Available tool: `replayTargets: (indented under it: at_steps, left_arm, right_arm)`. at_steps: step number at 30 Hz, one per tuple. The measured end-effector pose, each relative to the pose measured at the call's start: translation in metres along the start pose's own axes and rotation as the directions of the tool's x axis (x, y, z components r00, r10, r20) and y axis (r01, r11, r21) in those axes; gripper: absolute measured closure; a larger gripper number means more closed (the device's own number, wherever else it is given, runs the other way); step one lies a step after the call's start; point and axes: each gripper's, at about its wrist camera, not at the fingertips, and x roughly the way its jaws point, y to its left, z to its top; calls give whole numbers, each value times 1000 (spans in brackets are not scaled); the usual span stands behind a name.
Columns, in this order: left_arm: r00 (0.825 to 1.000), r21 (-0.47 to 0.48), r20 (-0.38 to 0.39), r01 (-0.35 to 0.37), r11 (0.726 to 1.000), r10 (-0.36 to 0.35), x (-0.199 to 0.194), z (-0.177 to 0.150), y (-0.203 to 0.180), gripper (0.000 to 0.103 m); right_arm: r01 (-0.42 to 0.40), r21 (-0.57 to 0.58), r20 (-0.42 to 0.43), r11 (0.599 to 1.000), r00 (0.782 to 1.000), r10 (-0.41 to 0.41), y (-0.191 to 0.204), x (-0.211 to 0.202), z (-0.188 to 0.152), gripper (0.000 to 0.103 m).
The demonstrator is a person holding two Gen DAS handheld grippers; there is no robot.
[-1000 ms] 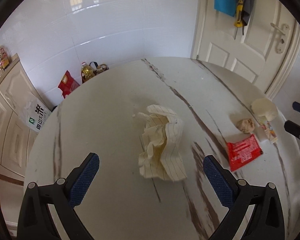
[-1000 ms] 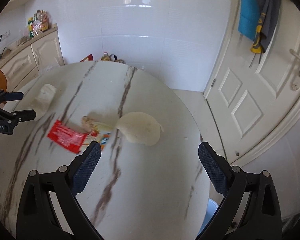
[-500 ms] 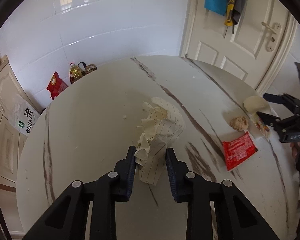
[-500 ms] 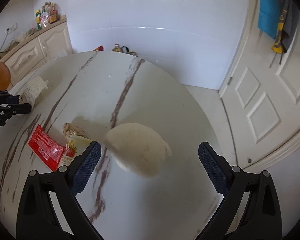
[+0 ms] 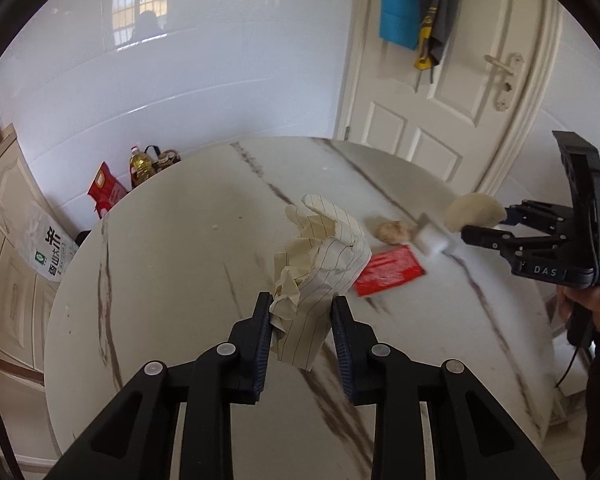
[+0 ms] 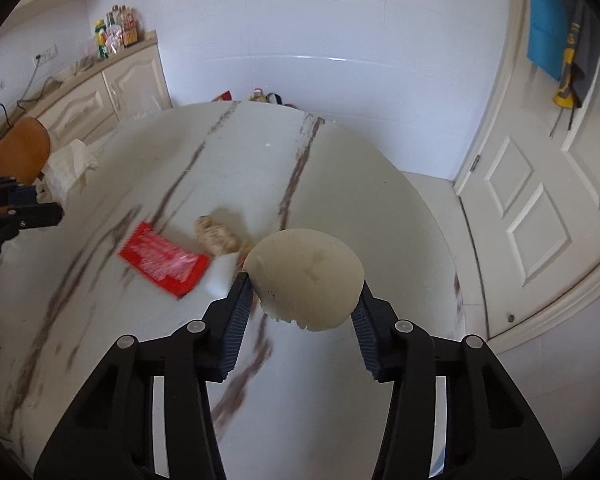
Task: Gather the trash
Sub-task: 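Grasp the crumpled tissue with the left gripper while the right grasps the bread bun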
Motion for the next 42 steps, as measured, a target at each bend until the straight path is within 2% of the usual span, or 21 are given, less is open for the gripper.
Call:
replayTargets:
  at_steps: [3,7,9,12,14,15,16,21,23,24,25,27,30,34,37,40,42]
  left_arm:
    - [1000,9,18,24,1000,-24,-23,-15,-13,78]
    - [998,28,33,58,998,-59,-50,-40,-31,78]
    - [997,42,31,75,996,-76,-61,-56,-40,78]
    - [995,44,25,97,994,-99,-75,-75,-48,78]
    - [994,43,21,106,993,-107,-84,-84,-52,78]
    - [994,42,19,105,994,-106,-87,-86,-53,78]
    - [994,44,18,108,993,-109,-91,-90,-53,78]
    - [993,44,22,114,993,-115,-106,-94,-56,78]
    - [994,42,22,109,993,-110,-108,-93,-63,78]
    - [994,42,20,110,993,-111,-107,-92,-66,78]
    - [994,42,17,110,993,-111,-107,-92,-69,78]
    - [994,43,14,109,993,-110,-104,-89,-72,78]
    - [993,54,10,115,992,-116,-100,-85,-80,78]
    - [990,73,7,136,988,-137,-93,-78,-102,78]
    - [984,102,11,177,979,-179,-87,-68,-132,78]
    - [978,133,2,207,969,-209,-76,-58,-163,78]
    - [971,166,-16,237,957,-238,-66,-50,-196,78]
  right_arm:
    - [-22,14,11,1000,1000,22,8,-25,-15,57]
    - [-38,35,13,999,999,37,25,-53,-54,57]
    - [-56,39,8,998,998,56,33,-59,-73,57]
    - [-41,27,-6,999,999,42,51,-64,-105,54]
    - [-30,45,4,999,1000,30,56,-67,-118,40]
    - [-30,52,9,998,1000,29,56,-68,-122,26]
    - [-19,62,20,998,1000,17,55,-70,-125,22]
    - [-33,55,52,998,998,30,57,-73,-124,23]
    - [-29,41,51,999,998,27,58,-69,-121,27]
    - [-39,45,52,998,998,37,57,-68,-120,34]
    - [-49,51,54,998,997,46,56,-65,-118,45]
    - [-69,53,56,996,996,66,54,-62,-118,50]
    - [-56,60,67,997,996,52,53,-64,-119,51]
    - [-76,96,126,993,990,63,38,-85,-127,51]
    - [-69,118,160,991,986,50,23,-107,-133,51]
    - [-45,165,206,985,978,10,-4,-140,-147,51]
    - [-18,194,230,981,973,-28,-24,-161,-158,51]
